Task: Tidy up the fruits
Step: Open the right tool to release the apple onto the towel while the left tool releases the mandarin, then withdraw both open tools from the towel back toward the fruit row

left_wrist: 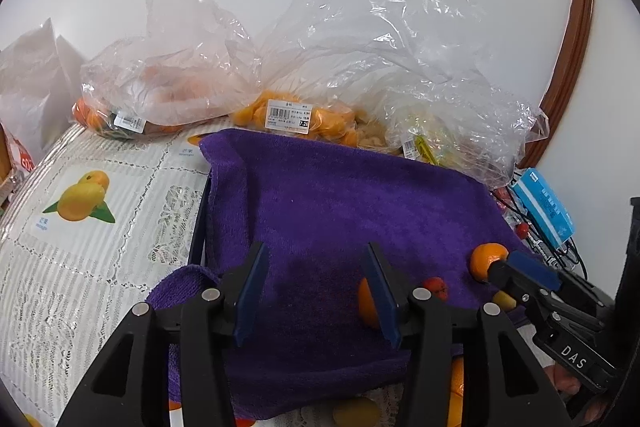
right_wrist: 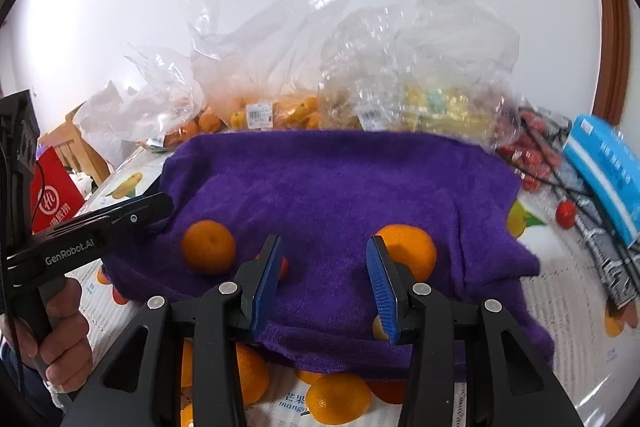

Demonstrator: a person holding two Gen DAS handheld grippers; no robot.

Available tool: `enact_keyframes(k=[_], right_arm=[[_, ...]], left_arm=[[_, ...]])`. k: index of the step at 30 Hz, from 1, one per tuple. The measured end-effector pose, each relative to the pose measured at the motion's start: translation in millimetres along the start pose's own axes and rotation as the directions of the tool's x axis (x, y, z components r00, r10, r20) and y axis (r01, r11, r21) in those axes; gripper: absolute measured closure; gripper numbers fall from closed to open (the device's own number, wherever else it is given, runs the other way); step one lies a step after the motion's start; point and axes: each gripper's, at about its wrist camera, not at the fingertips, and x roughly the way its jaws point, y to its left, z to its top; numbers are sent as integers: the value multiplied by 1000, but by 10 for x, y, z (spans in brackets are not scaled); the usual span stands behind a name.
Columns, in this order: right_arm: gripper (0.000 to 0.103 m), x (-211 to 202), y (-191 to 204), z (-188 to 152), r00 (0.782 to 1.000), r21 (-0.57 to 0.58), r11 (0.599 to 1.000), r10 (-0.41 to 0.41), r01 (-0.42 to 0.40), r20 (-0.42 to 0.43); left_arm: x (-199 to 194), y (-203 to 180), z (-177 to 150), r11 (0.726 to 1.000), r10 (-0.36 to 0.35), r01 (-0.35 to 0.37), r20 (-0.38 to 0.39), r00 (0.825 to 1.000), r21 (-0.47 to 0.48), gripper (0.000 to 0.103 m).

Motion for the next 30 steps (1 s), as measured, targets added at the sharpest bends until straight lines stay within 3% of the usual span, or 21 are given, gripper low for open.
enact_keyframes(k=[10, 16, 21, 30], right_arm=[[59, -31, 55, 0, 1000, -30, 1000, 1, -1, -2], [59, -165, 131, -10, 999, -48, 999, 15, -13, 43], [59, -235, 113, -103, 998, -1, 999, 42, -42, 52], [59, -496, 34, -380, 998, 71, 997, 24, -28, 54]], left_arm=[[-15, 7, 9, 1000, -11, 11, -1, 1000, -15, 54], [-82, -56, -17, 1000, -3, 3, 23, 1000, 2, 51], [-184, -109, -55, 998, 53, -55, 79, 995, 32, 51], [-408, -34, -186, 999, 32, -30, 86, 996, -17, 50]])
